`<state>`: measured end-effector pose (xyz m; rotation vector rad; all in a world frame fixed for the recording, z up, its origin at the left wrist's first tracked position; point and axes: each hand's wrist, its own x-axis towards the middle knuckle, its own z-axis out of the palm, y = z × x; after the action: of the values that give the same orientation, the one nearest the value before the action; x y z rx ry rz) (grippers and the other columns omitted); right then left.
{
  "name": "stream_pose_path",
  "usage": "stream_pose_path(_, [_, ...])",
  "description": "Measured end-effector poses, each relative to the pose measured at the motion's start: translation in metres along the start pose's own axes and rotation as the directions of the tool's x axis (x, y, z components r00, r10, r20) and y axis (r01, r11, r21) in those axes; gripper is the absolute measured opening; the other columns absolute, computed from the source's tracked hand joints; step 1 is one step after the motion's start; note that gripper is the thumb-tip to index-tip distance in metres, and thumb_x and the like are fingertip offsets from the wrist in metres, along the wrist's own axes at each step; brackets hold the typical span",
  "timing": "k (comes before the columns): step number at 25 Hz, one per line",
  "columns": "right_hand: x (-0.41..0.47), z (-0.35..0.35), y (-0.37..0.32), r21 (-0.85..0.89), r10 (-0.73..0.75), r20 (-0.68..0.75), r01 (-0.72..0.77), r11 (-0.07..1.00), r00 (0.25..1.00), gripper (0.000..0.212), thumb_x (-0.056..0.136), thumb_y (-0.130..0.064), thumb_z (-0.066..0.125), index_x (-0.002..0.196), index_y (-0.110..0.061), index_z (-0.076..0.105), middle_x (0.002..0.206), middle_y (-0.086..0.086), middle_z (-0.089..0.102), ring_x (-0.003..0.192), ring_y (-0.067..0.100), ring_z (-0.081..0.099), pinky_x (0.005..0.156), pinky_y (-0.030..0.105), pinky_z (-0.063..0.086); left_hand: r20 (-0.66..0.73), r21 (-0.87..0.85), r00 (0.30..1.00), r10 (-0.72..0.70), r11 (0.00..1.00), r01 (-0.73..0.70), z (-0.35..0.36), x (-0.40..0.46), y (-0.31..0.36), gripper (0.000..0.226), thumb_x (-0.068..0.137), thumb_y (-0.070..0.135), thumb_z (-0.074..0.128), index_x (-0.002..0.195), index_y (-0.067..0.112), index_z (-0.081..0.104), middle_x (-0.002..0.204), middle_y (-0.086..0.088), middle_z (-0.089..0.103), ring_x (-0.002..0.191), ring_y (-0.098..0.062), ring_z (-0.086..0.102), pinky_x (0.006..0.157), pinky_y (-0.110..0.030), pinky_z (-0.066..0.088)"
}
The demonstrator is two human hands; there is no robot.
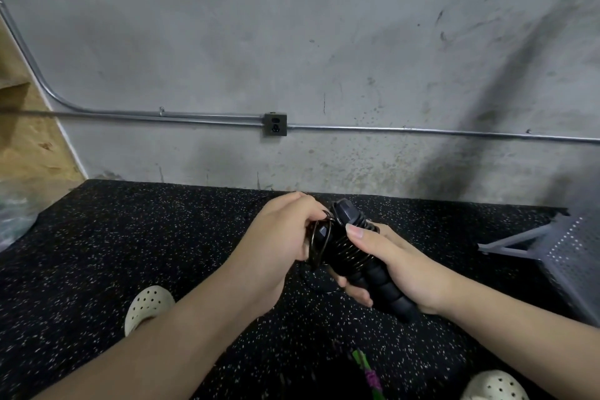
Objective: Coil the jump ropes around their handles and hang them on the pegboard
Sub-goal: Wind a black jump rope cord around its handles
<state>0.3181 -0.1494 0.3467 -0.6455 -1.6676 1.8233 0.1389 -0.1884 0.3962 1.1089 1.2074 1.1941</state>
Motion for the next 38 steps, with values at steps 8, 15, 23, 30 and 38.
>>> stream_pose_path(8, [0.008, -0.010, 0.003, 0.169, 0.120, 0.030, -0.124, 0.978, 0.992, 0.058, 0.086, -0.062, 0.067, 0.104, -0.008, 0.061, 0.080, 0.020, 0.057, 0.051, 0.020, 0.048, 0.052, 0.030, 0.040, -0.060, -0.216, 0.995, -0.081, 0.974, 0.066, 0.004, 0.033, 0.006, 0.047, 0.096, 0.010, 0.053, 0.051, 0.024, 0.050, 0.058, 0.007, 0.028, 0.048, -0.007, 0.024, 0.052, -0.023, 0.014])
stream_pose_path(15, [0.002, -0.025, 0.010, 0.335, 0.233, 0.173, -0.280, 0.900, 0.957, 0.055, 0.085, -0.065, 0.066, 0.102, -0.012, 0.062, 0.082, 0.013, 0.058, 0.053, 0.017, 0.049, 0.054, 0.030, 0.042, 0.207, 0.202, 0.977, 0.052, 0.975, -0.094, -0.009, 0.051, -0.010, 0.018, 0.093, 0.035, 0.068, 0.092, 0.020, 0.077, 0.082, 0.002, 0.068, 0.076, -0.012, 0.054, 0.073, -0.029, 0.041])
stream_pose_path(23, [-0.006, -0.024, 0.027, 0.295, 0.357, 0.191, -0.401, 0.867, 0.914, 0.068, 0.083, -0.072, 0.064, 0.111, -0.010, 0.057, 0.081, 0.012, 0.057, 0.050, 0.017, 0.048, 0.051, 0.027, 0.043, 0.159, 0.436, 0.973, 0.169, 0.872, -0.222, -0.010, 0.046, -0.021, 0.012, 0.099, 0.020, 0.065, 0.089, 0.014, 0.068, 0.069, 0.003, 0.071, 0.065, -0.008, 0.064, 0.073, -0.029, 0.056])
stream_pose_path(30, [-0.018, -0.013, 0.027, 0.218, 0.418, 0.206, -0.458, 0.862, 0.885, 0.077, 0.080, -0.076, 0.060, 0.110, -0.005, 0.063, 0.091, 0.022, 0.067, 0.064, 0.029, 0.065, 0.064, 0.033, 0.056, 0.197, 0.356, 0.978, 0.071, 0.924, -0.139, -0.016, 0.034, -0.027, 0.010, 0.101, 0.014, 0.064, 0.093, 0.008, 0.068, 0.068, 0.004, 0.071, 0.066, -0.017, 0.063, 0.059, -0.030, 0.059])
stream_pose_path(38, [-0.032, -0.023, 0.039, -0.195, 0.299, -0.185, -0.333, 0.923, 0.936, 0.059, 0.080, -0.059, 0.071, 0.121, -0.016, 0.067, 0.117, 0.005, 0.075, 0.115, 0.022, 0.068, 0.102, 0.035, 0.050, 0.127, 0.294, 0.987, -0.100, 0.954, 0.059, -0.010, 0.035, -0.059, 0.008, 0.097, 0.012, 0.069, 0.092, 0.006, 0.070, 0.092, -0.019, 0.062, 0.076, -0.021, 0.058, 0.059, -0.029, 0.059])
